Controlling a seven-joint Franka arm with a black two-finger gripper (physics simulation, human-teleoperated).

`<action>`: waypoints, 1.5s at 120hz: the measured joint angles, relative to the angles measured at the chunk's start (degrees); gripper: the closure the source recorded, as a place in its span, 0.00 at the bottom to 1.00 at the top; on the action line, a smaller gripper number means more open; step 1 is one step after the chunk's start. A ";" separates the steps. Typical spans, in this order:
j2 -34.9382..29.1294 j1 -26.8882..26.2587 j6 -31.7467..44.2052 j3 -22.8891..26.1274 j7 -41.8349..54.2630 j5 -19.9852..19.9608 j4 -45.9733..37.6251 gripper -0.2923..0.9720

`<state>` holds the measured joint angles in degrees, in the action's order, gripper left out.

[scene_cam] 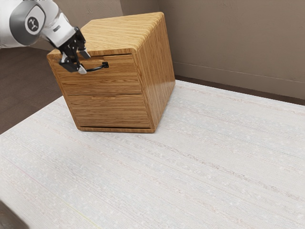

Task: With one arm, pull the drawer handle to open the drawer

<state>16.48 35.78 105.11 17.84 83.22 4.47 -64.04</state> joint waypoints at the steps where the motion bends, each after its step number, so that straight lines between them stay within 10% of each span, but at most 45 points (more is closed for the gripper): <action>1: 0.08 0.00 0.08 0.00 -0.07 -0.11 0.01 0.47; 84: 0.54 -0.92 2.33 -1.36 -3.33 -0.95 -4.76 0.77; 180: -29.45 -7.06 7.38 -8.70 -4.32 0.43 -39.36 0.84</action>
<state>-12.96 28.72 112.49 9.14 78.90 4.90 -103.40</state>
